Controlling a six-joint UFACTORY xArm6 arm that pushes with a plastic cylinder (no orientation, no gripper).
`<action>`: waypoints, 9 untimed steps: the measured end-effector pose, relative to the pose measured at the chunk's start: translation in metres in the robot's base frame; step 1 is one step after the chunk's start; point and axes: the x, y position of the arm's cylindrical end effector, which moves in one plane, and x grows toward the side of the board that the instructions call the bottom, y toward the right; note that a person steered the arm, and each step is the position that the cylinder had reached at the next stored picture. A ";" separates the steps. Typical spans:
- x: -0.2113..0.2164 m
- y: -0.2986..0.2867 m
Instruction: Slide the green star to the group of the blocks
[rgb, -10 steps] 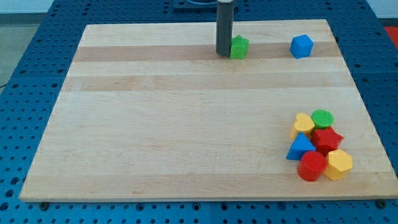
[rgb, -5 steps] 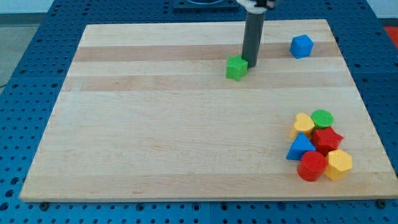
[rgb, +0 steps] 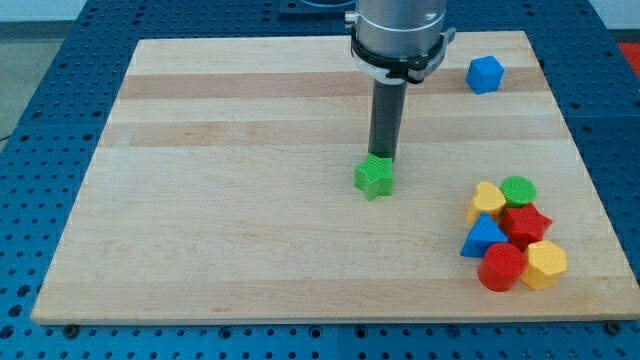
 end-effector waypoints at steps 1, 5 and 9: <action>-0.025 -0.015; 0.078 -0.056; 0.114 0.006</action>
